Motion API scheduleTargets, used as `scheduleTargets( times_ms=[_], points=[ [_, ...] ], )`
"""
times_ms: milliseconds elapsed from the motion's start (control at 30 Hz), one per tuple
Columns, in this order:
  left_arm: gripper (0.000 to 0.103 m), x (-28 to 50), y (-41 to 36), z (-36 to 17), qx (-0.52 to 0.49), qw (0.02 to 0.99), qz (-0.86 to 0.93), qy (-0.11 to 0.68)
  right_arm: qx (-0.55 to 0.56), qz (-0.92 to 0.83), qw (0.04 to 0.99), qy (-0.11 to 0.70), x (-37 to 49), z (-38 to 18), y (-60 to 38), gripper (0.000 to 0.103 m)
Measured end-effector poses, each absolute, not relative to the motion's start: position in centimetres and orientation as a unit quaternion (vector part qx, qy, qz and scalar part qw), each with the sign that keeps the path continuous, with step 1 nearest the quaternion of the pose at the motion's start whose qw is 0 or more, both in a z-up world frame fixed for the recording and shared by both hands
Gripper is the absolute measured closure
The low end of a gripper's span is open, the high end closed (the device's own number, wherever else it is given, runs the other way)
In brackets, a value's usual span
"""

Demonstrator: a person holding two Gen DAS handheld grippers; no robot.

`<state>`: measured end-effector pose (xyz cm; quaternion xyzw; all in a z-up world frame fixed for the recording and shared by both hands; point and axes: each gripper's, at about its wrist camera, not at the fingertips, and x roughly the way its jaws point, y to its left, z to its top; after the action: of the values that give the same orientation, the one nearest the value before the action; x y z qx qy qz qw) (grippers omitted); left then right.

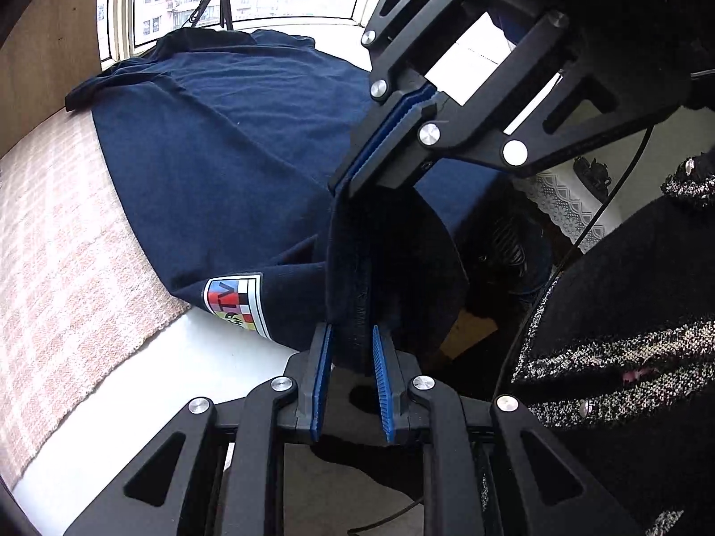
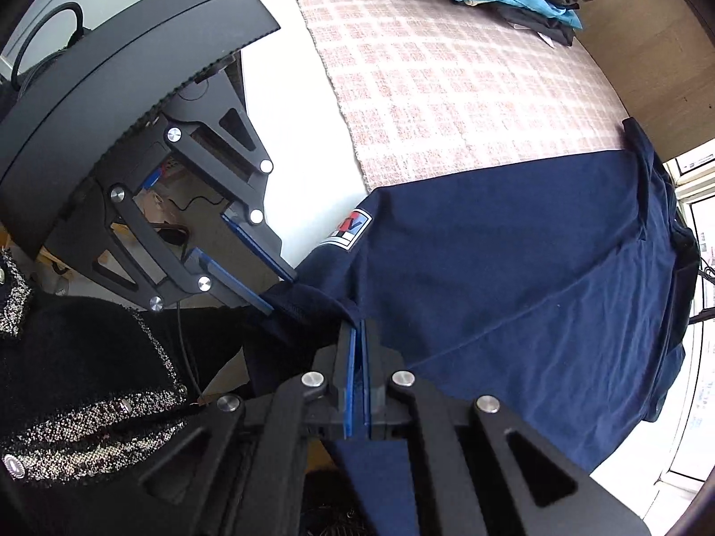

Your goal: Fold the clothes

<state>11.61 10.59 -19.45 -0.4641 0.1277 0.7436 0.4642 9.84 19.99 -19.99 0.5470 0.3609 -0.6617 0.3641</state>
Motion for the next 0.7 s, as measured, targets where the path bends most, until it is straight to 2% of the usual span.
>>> scheduleTargets(
  times_ms=[433,533,700],
  points=[
    [0.086,10.3,13.7,-21.1,-0.482,0.472,0.721,0.159,0.545,-0.665,0.367,0.355,9.6,-20.2,20.5,0.101],
    [0.100,10.5,14.0,-21.4,-0.485,0.472,0.719,0.161,0.547,-0.668,0.366,0.348,9.3,-20.4,20.8,0.101],
    [0.100,11.6,12.3,-20.6,-0.485,0.449,0.736,0.143,0.548,-0.670,0.373,0.335,9.5,-20.3,20.7,0.101]
  ],
)
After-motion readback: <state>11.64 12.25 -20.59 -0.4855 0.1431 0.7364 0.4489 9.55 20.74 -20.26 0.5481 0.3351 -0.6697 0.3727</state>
